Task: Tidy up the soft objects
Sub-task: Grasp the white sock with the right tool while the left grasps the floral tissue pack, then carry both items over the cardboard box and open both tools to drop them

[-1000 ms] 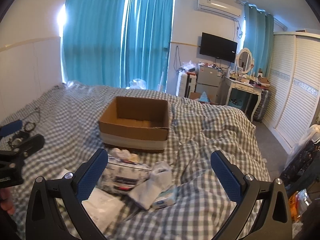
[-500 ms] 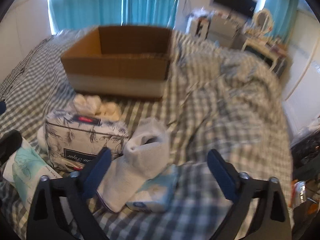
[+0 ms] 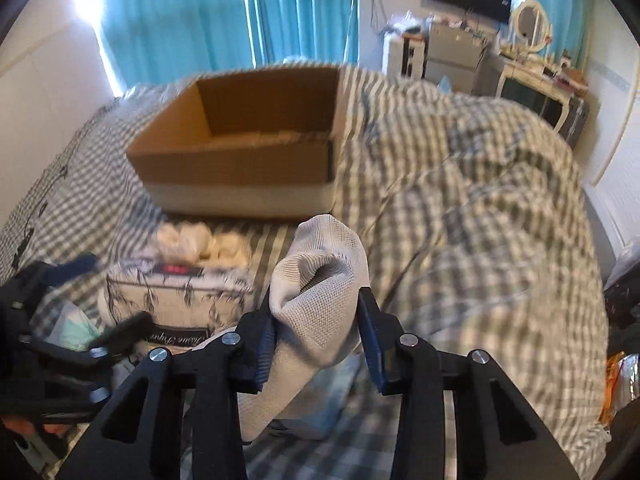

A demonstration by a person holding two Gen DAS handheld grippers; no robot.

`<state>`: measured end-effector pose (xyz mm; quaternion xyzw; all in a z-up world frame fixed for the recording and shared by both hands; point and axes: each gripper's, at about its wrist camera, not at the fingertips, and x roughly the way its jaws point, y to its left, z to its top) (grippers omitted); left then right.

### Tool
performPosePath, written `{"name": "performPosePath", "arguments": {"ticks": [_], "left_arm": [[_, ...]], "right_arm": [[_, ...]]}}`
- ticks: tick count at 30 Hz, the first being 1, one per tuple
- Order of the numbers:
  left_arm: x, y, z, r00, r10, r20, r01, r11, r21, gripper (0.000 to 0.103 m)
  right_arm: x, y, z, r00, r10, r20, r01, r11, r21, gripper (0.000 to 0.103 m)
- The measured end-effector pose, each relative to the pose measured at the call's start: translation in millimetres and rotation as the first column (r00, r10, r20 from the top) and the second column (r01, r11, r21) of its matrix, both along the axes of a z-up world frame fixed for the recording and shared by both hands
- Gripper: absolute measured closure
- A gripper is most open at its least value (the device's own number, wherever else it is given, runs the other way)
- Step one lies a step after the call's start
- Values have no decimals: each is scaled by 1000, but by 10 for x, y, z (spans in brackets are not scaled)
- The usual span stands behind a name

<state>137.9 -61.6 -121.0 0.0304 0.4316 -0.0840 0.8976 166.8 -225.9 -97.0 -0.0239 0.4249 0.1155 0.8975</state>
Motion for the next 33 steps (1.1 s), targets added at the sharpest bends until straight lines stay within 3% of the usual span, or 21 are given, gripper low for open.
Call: {"name": "performPosePath", "arguments": {"ticks": [4,10,16,22,26,31,33], "left_arm": [[108,-42,-107,999,-1,-43,0,1000,-31,45],[-35,-105,54,998,-51,36,51,999,8,64],[-242,-71,312,992,-46,116,38,997,68,69],[-388,123,748,979,-29,200,20,999,47,69],[-363,295,1143,961,5,276,-17,999,42,69],[-178,488,1517,950,18,313,-18,1000,-4,68],[-42,518,1645,941,15,337,-24,1000,21,68]], "right_arm": [[-2,-74,70,1000,5,11,-5,1000,21,66],[-67,-88,22,1000,1,5,-1,999,37,66],[-241,-52,200,999,8,47,-9,999,35,66],[-428,2,541,993,24,117,-26,1000,16,66],[-469,87,884,982,45,186,-45,999,-3,66],[-366,223,1324,959,81,273,-80,997,-15,66],[-268,268,1492,949,95,302,-98,995,-5,66]]}}
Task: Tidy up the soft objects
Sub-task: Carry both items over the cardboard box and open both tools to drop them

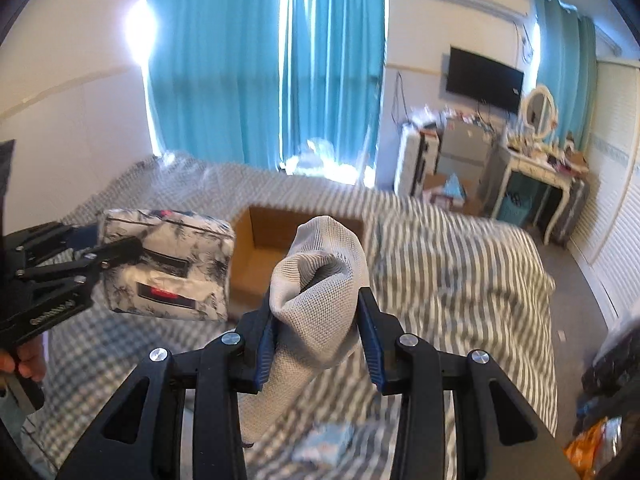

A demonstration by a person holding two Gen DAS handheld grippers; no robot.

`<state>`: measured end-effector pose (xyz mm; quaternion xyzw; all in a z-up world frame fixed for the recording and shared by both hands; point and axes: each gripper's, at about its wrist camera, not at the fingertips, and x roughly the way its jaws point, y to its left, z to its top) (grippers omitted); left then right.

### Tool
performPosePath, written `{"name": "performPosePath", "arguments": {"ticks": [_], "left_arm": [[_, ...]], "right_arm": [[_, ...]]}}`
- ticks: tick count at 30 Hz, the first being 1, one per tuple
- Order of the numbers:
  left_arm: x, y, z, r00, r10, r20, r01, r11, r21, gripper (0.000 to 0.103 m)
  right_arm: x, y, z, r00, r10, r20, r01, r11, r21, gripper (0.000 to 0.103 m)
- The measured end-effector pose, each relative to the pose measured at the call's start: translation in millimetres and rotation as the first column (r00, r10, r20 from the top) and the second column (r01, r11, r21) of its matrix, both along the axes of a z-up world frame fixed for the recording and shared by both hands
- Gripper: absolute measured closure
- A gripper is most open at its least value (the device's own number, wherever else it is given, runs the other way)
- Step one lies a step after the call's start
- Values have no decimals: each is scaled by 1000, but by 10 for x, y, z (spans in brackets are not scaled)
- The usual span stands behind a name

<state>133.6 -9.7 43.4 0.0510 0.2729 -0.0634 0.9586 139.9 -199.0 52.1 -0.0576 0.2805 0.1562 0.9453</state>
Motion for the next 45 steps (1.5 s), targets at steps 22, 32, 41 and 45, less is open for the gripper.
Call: {"name": "performPosePath", "arguments": {"ticks": [22,32,41,45], "left_arm": [[1809,-70,-725,980,-1,-199,-11,998,-60,67],[1958,-148,-964,974,-12,-226,7,1000,-24,50],[1661,-121,-597,990,17,-137,-13,999,29,32],[1317,-23,-227,997,44,-56,-43,999,28,32]], "right_arm": [[2017,501,-606,983,64,-169,-83,991,-107,66],[2172,406,-928,983,91,-158,-105,991,-85,63],[1909,248,-497,998,31,-62,-34,998,-56,31],[1542,174,-103,1000,10,-8,-11,997,-75,22]]}}
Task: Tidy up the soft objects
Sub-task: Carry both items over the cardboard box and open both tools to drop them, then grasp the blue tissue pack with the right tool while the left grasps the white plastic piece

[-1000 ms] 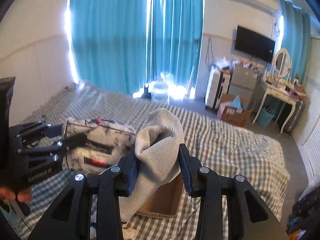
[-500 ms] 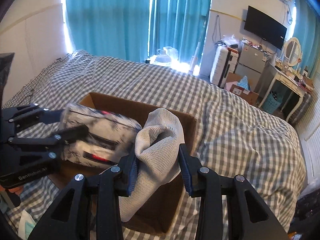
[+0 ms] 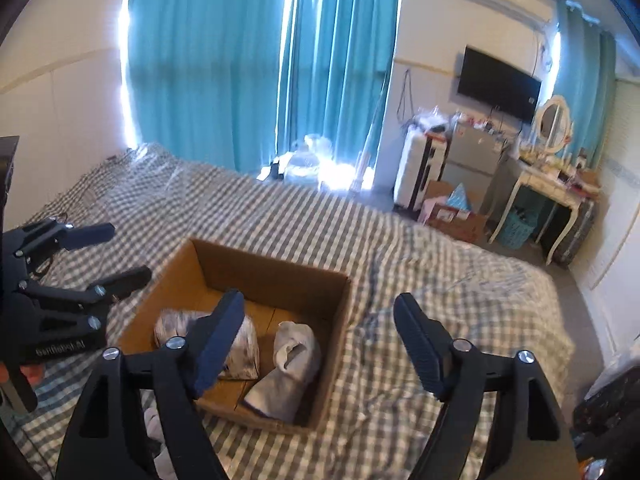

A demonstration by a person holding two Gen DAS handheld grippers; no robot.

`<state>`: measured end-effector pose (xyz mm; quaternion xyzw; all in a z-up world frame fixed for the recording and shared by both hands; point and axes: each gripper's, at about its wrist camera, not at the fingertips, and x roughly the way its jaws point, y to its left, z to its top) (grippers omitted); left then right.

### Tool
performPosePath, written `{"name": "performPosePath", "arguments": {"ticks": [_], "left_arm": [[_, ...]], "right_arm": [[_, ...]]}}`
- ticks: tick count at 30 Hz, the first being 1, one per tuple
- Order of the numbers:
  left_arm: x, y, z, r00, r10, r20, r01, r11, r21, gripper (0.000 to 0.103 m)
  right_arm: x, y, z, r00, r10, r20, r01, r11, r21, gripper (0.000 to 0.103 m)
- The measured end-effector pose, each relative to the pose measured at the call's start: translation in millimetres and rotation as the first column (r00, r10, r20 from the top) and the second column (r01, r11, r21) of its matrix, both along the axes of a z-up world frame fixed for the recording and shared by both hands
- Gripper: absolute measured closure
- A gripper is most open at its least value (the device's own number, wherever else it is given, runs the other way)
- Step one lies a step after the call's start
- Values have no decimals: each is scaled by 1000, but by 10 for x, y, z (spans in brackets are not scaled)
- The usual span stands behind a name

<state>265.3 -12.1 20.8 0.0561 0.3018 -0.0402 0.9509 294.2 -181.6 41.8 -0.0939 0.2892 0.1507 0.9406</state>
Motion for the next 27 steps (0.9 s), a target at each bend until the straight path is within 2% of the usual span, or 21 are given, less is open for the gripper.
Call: {"name": "performPosePath", "arguments": {"ticks": [3,6,9,10,12,14,17,21,24,27], "left_arm": [[-311,83,290,998,12,56,-13,1000,4,31],[-688,166,601,995,14,101,-14,1000,-3,14],[-1127,211,887,983,4,183,-6,1000,9,6],[-1224,216,943,980,-1,198,-2,1000,14,5],[-1486,236,1069,974,-12,227,6,1000,27,0],[-1694,241,1145,972,-13,235,5,999,31,0],[-1865,239,1139,977,-19,213,17,1000,10,0],[-1973,232,952,985,-31,169,33,999,-9,0],[-1955,214,674,993,-34,113,37,999,-18,0],[-1889,194,315,998,-25,53,27,999,-36,0]], "right_arm": [[-347,-38,321,999,-19,28,19,1000,-6,21],[-701,-97,627,998,-24,56,24,1000,3,18],[-1043,-122,870,996,-34,79,35,999,-10,12],[-1167,-118,937,996,-42,72,44,999,-30,8],[-1355,-118,1035,997,-60,49,63,996,-55,6],[-1555,-133,1091,998,-52,23,53,997,-58,6],[-1849,-155,1117,998,-56,21,57,996,-74,1],[-2098,-131,968,999,-53,8,53,993,-105,0],[-2185,-102,688,999,-36,-37,31,992,-124,0],[-2184,-82,268,995,-42,-87,28,988,-154,0]]}}
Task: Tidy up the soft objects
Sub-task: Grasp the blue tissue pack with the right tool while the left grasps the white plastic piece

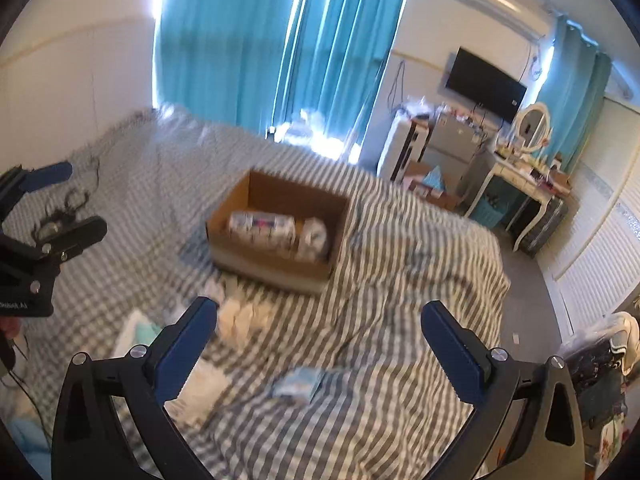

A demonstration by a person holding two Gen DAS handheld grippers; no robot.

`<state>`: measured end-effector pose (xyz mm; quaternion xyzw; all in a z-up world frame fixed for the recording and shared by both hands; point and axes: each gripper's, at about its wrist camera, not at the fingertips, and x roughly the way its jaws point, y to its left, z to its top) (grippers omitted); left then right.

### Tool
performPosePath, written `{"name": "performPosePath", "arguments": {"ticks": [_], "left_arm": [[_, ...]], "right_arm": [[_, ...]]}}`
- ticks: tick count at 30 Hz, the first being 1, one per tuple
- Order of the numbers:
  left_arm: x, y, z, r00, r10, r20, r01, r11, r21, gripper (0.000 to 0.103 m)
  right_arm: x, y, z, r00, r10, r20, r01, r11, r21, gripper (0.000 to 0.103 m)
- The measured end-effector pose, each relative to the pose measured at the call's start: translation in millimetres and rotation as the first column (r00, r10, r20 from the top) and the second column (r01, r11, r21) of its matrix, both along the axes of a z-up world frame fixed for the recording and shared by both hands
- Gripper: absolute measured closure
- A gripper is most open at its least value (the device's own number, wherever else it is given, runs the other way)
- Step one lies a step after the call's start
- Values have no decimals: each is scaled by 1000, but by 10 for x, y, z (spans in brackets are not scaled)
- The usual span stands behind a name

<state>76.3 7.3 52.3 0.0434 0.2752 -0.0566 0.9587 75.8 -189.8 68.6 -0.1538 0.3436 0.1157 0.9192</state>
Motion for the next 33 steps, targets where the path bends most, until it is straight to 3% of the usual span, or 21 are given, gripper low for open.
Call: {"name": "performPosePath", "arguments": {"ticks": [9,14,19,22,24,26,30,33], "left_arm": [[186,-147,-1017,986,29,-161,-25,999,29,0],[352,-108,-1339,971,31,-236,-35,999,-11,1],[457,-76,-1573,960,18,-280,-18,1000,3,1],[503,-36,-1677,952,5,-307,-10,1000,-12,1],[522,-13,-1729,949,-1,-317,-6,1000,-21,1],[530,12,-1772,946,-1,-325,-8,1000,-27,2],[579,102,-1859,934,-7,-358,-19,997,-70,5],[621,136,-1954,918,-15,-396,-21,996,-85,19]], "right_arm": [[347,-101,-1187,985,-36,-169,36,999,-3,1],[539,-62,-1735,953,-34,-302,29,999,-21,16],[633,13,-2016,926,-17,-376,8,1000,-27,17],[712,33,-2187,903,-32,-429,15,999,-44,30],[735,58,-2298,894,-47,-446,11,996,-83,32],[734,82,-2337,894,-53,-446,2,993,-114,42],[724,50,-2289,902,-30,-430,-2,997,-73,47],[736,23,-2155,919,-6,-394,-1,1000,-18,48]]}}
